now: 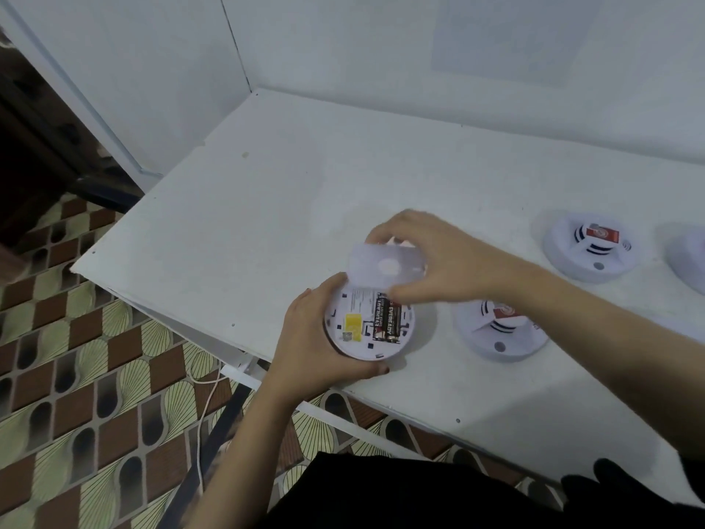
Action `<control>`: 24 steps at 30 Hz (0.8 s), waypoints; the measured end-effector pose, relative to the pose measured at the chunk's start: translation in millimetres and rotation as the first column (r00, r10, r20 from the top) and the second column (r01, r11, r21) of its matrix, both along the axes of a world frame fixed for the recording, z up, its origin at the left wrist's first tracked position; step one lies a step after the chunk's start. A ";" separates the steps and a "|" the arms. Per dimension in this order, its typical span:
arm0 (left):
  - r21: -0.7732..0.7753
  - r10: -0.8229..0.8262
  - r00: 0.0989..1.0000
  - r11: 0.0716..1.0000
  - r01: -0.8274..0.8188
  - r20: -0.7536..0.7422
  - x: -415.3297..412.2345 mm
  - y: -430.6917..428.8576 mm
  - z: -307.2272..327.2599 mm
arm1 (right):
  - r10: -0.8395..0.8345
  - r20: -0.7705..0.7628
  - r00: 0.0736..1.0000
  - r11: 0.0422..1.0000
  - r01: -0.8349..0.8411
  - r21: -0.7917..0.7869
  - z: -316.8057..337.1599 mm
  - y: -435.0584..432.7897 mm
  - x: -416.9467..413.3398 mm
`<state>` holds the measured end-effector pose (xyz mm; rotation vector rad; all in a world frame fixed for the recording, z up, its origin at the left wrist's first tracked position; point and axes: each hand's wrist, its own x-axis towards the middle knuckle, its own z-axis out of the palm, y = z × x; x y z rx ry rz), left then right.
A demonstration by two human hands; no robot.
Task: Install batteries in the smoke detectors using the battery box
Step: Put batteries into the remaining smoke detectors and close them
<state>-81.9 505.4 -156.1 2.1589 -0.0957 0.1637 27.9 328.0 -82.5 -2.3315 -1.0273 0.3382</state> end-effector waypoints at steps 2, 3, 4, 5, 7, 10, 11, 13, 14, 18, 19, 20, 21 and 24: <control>-0.013 0.013 1.000 1.000 -0.012 0.017 -1.4 -1.6 2.1 | -0.098 0.036 0.995 0.990 0.101 -0.103 -4.8 -12.4 17.8; -0.030 0.016 1.000 0.999 -0.016 0.026 -1.9 -2.9 3.5 | -0.131 0.057 0.990 0.978 0.139 -0.158 -8.8 -19.1 25.9; -0.044 0.021 0.999 0.999 -0.020 0.035 -2.0 -4.0 4.3 | -0.159 0.064 0.985 0.964 0.169 -0.207 -12.9 -26.1 32.9; -0.051 0.026 0.999 0.998 -0.024 0.043 -1.3 -5.1 4.8 | -0.186 0.057 0.981 0.949 0.194 -0.250 -16.7 -32.6 38.5; -0.055 0.026 0.998 0.998 -0.023 0.055 1.8 -7.0 5.4 | -0.239 0.007 0.971 0.923 0.230 -0.309 -22.5 -43.7 44.2; -0.068 0.005 0.995 0.998 0.002 0.104 10.1 -12.7 11.5 | -0.301 -0.022 0.953 0.924 0.286 -0.253 -25.9 -55.6 43.9; -0.085 -0.010 0.992 0.996 0.021 0.126 13.3 -15.9 15.4 | -0.316 -0.013 0.949 0.932 0.308 -0.191 -25.1 -58.3 40.1; -0.122 -0.037 0.985 0.991 0.058 0.166 20.0 -23.3 23.9 | -0.363 -0.006 0.932 0.932 0.363 -0.011 -20.2 -62.6 26.5; -0.137 -0.052 0.981 0.987 0.078 0.186 23.7 -27.5 28.1 | -0.394 -0.039 0.918 0.913 0.396 0.092 -16.1 -64.8 17.7; -0.155 -0.116 0.958 0.975 0.160 0.264 38.3 -51.4 43.5 | -0.325 -0.355 0.877 0.799 0.455 0.392 7.4 -77.1 -24.5; -0.157 -0.135 0.953 0.971 0.182 0.272 41.4 -58.7 46.5 | -0.288 -0.398 0.871 0.787 0.452 0.420 11.7 -81.7 -34.5; -0.149 -0.153 0.948 0.968 0.200 0.278 44.7 -65.7 48.4 | -0.269 -0.418 0.868 0.777 0.452 0.438 14.5 -86.6 -43.5; -0.134 -0.169 0.944 0.968 0.214 0.285 47.9 -73.4 50.5 | -0.272 -0.417 0.867 0.765 0.458 0.453 16.4 -91.9 -51.4; -0.080 -0.192 0.937 0.971 0.224 0.291 57.1 -100.5 54.9 | -0.356 -0.332 0.874 0.740 0.480 0.471 18.1 -113.5 -67.8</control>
